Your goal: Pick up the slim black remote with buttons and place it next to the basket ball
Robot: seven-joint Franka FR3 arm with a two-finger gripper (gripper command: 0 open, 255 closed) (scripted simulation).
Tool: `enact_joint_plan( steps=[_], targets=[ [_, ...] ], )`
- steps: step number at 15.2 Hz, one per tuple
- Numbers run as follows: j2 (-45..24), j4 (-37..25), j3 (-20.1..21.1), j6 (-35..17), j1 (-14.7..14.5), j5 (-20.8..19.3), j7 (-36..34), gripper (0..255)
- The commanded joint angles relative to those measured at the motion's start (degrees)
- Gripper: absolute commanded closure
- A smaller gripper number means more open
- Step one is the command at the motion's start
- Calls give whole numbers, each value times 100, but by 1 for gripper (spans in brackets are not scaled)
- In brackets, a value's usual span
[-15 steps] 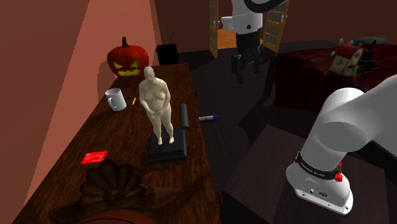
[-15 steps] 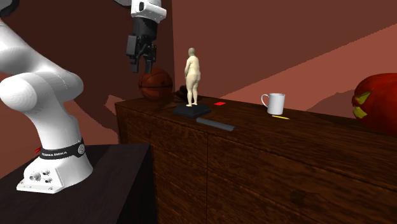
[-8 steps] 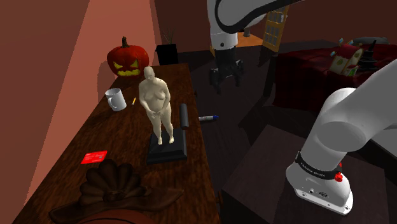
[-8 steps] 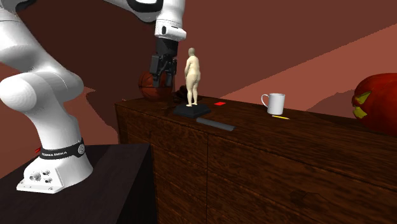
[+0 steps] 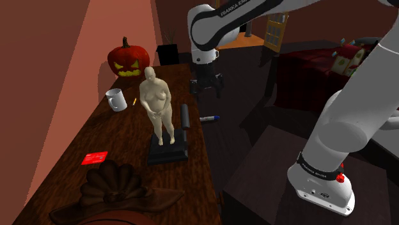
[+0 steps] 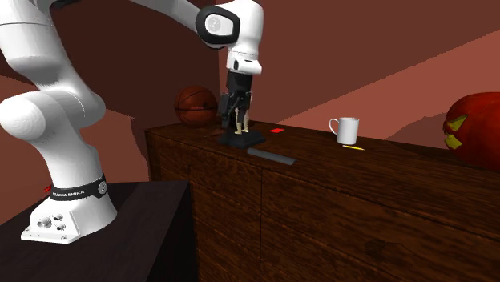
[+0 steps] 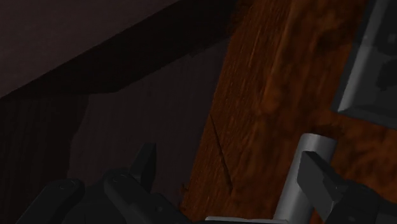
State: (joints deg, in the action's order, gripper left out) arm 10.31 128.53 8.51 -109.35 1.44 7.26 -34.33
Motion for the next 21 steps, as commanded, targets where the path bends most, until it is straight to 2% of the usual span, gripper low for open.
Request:
enact_joint_plan(
  steps=[1, 11, 18, 21],
  targets=[
    [-482, -303, 33, -204, 6, 59, -227, 0],
    [-2588, -1892, 31, -854, -47, 282, -1153, 0],
    [-2794, -1610, 57, -1348, -103, 300, -1144, 0],
    [-2813, -1589, 59, -1388, -107, 301, -1143, 0]
  ],
)
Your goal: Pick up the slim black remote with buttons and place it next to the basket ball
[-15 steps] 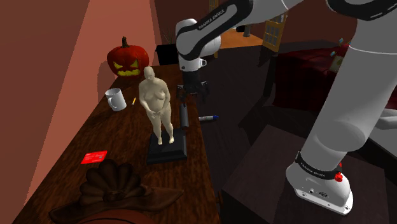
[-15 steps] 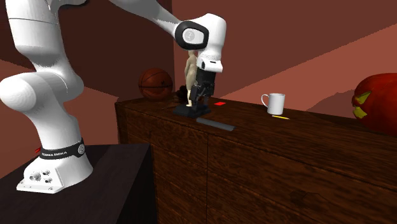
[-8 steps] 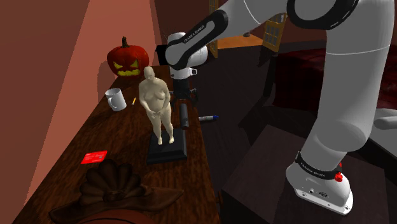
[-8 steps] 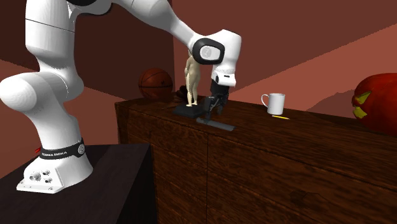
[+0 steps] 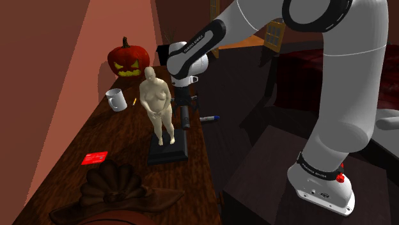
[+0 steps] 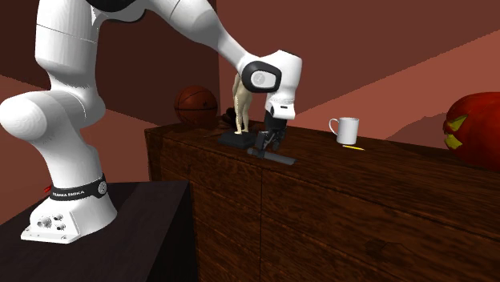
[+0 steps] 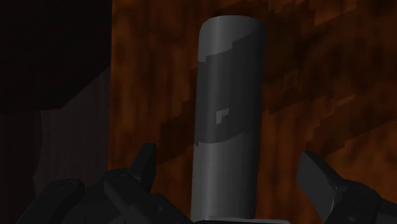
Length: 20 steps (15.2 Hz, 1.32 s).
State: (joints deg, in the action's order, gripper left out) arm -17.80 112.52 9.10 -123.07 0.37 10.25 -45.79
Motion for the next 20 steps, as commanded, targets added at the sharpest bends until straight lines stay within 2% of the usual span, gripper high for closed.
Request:
enact_joint_plan(
  steps=[1, 5, 6, 15, 20],
  targets=[
    [-2, 11, 0, -16, 0, 1, 3, 0],
    [-2, 10, 0, -15, 0, 1, 2, 0],
    [-2, 10, 0, -15, 0, 1, 2, 255],
    [-2, 11, -1, -16, -1, 2, 3, 255],
    [207, -110, 2, 311, 11, 2, -43, 255]
  ],
)
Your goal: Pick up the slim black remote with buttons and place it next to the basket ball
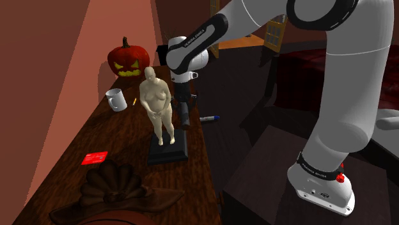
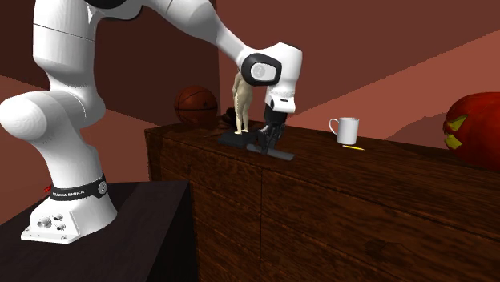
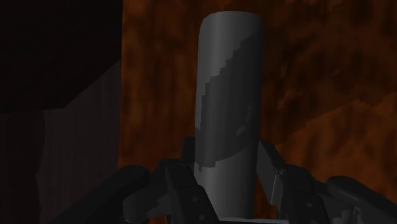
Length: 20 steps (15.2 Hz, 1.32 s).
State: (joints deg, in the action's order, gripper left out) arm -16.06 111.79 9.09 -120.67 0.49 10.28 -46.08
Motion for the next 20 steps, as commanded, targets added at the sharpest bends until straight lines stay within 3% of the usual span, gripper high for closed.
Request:
enact_joint_plan(
  steps=[1, 20],
  targets=[
    [72, -65, 2, 137, 2, -1, -24, 255],
    [619, -839, 1, 1443, 40, -11, -212, 255]
  ],
)
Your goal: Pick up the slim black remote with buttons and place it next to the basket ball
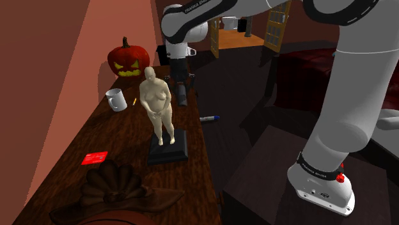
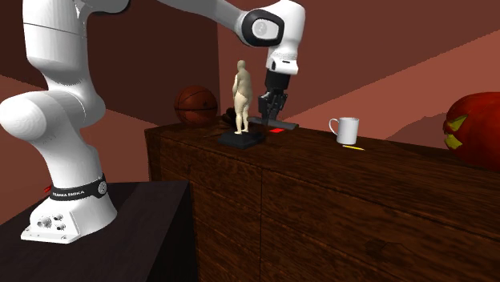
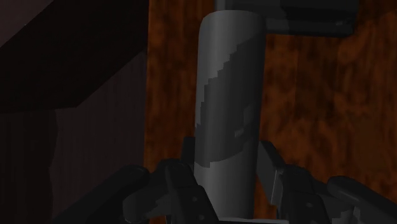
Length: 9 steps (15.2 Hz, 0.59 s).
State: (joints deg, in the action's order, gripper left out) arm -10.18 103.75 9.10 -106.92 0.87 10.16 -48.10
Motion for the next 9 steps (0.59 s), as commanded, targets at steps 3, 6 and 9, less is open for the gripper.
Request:
enact_joint_plan(
  steps=[3, 6, 9],
  targets=[
    [82, -202, -1, 282, 7, -1, -42, 255],
    [122, -381, -2, 498, 11, -4, -75, 255],
    [151, -574, -3, 717, 15, -7, -109, 255]
  ],
)
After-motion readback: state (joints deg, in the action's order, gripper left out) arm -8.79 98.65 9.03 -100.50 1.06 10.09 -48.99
